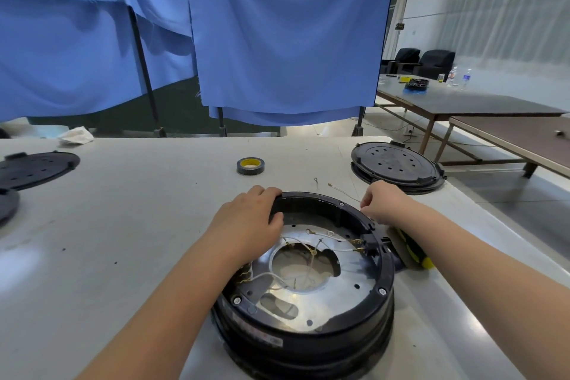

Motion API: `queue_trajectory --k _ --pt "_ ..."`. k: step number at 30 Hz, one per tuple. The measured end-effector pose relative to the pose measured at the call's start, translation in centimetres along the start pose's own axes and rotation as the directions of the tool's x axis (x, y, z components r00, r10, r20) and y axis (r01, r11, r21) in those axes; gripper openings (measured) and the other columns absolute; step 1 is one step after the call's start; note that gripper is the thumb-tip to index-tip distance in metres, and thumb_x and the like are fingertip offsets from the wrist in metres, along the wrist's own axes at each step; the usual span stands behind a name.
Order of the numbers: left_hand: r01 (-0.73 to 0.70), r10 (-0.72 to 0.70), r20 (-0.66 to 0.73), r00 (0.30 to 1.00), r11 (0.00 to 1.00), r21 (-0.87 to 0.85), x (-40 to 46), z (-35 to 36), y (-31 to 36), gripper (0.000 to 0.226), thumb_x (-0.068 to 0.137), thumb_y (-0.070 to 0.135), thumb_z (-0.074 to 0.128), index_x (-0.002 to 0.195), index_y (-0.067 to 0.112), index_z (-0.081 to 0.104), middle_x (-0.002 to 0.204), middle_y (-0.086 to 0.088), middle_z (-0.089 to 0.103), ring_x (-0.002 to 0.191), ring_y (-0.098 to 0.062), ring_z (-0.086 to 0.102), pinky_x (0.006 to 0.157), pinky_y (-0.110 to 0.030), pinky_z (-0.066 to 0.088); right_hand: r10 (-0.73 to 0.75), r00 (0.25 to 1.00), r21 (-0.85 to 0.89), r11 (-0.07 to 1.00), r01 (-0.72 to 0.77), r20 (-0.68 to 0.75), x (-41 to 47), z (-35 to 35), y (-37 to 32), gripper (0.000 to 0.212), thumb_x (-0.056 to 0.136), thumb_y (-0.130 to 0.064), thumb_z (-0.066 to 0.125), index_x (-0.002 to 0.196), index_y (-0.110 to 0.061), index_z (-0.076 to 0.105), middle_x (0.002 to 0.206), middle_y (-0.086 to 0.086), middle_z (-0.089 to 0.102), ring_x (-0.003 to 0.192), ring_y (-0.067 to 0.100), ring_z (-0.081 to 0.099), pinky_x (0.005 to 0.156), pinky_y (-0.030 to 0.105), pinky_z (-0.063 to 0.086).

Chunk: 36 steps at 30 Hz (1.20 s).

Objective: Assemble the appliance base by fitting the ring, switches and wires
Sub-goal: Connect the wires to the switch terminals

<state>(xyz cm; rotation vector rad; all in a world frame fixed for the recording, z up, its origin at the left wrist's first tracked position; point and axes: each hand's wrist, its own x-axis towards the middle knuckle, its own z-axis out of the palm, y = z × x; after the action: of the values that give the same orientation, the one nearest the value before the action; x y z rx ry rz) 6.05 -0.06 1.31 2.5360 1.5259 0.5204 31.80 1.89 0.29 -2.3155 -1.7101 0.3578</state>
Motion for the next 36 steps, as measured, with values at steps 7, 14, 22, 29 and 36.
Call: queue_trajectory --k 7,14,22,29,36 --pt "-0.003 0.003 -0.015 1.0 1.0 -0.016 -0.1 0.0 -0.1 0.045 0.099 0.035 0.041 0.142 0.026 0.038 0.136 0.002 0.048 0.12 -0.017 0.048 0.099 -0.035 0.042 0.009 0.98 0.205 0.978 0.033 -0.198 -1.5 -1.0 0.7 0.014 0.091 -0.009 0.057 0.094 -0.012 0.071 0.09 0.003 0.067 0.085 0.021 0.064 0.075 0.03 0.05" --pt "-0.133 0.021 -0.281 0.96 0.912 -0.389 -1.2 -1.4 0.0 0.029 0.091 0.027 0.062 0.12 0.028 0.06 0.121 0.015 0.058 0.113 0.002 0.049 0.092 -0.004 0.034 -0.115 0.992 0.727 0.678 0.109 -0.042 -4.9 -3.1 -2.6 0.011 0.092 -0.008 0.06 0.091 -0.013 0.07 0.079 -0.005 0.07 0.066 0.007 0.066 0.056 0.016 0.051" --pt "-0.196 0.058 -0.258 0.964 0.811 -0.551 -3.5 -2.9 1.7 0.014 0.081 0.03 0.074 0.095 0.029 0.072 0.091 0.02 0.07 0.091 0.011 0.061 0.078 -0.001 0.039 -0.424 0.883 0.945 0.32 -0.063 0.203 -9.6 -2.8 -8.1 0.015 0.09 -0.001 0.057 0.083 -0.009 0.069 0.078 0.007 0.071 0.073 0.017 0.069 0.069 0.025 0.057" --pt "-0.102 -0.089 -0.26 0.961 0.763 -0.639 -4.8 -2.3 0.3 0.004 0.077 0.027 0.078 0.078 0.03 0.074 0.084 0.015 0.07 0.08 0.0 0.065 0.071 -0.013 0.048 -0.45 0.849 0.944 0.291 -0.154 0.277 -10.1 -0.7 -9.6 0.012 0.091 -0.007 0.058 0.091 -0.011 0.07 0.082 0.002 0.07 0.075 0.012 0.063 0.064 0.019 0.051" --pt "-0.138 -0.115 -0.323 0.939 0.737 -0.662 -5.3 -1.2 0.1 0.022 0.08 0.011 0.073 0.07 0.031 0.073 0.077 0.015 0.07 0.076 -0.001 0.065 0.068 -0.01 0.047 -0.441 0.865 0.946 0.305 -0.107 0.24 -10.1 0.1 -9.4 0.017 0.088 -0.005 0.062 0.08 -0.013 0.074 0.079 0.006 0.07 0.07 0.013 0.064 0.067 0.021 0.055"
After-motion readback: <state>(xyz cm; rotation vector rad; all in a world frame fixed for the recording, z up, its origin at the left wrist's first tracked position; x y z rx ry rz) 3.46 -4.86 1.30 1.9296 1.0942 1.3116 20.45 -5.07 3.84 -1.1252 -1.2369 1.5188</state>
